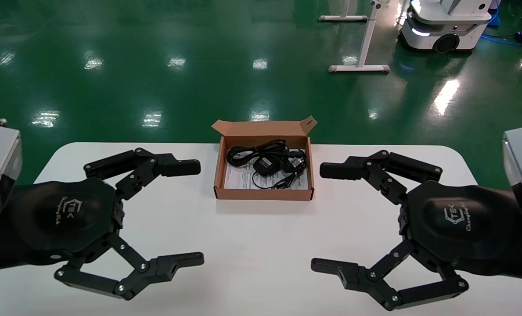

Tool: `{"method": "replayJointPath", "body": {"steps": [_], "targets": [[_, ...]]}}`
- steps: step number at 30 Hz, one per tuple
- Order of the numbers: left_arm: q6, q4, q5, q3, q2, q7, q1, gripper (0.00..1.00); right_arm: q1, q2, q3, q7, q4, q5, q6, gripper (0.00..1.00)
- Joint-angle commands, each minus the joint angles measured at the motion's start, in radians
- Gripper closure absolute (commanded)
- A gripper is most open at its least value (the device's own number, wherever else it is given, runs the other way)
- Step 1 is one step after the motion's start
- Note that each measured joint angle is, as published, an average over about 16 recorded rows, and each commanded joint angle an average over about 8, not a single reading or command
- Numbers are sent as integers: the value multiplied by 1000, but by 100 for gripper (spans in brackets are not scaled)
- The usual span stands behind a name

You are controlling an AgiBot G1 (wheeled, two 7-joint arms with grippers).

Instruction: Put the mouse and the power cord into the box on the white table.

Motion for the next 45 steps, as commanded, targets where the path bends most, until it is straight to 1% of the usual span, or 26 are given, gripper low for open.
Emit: {"method": "replayJointPath", "body": {"steps": [1,45], "targets": [[0,1,1,0,1,0,0,0,1,0,-1,-1,-1,-1,0,0],[-2,4,3,2,3,1,-2,0,5,-2,-3,-4,-7,-4,3,0]]}}
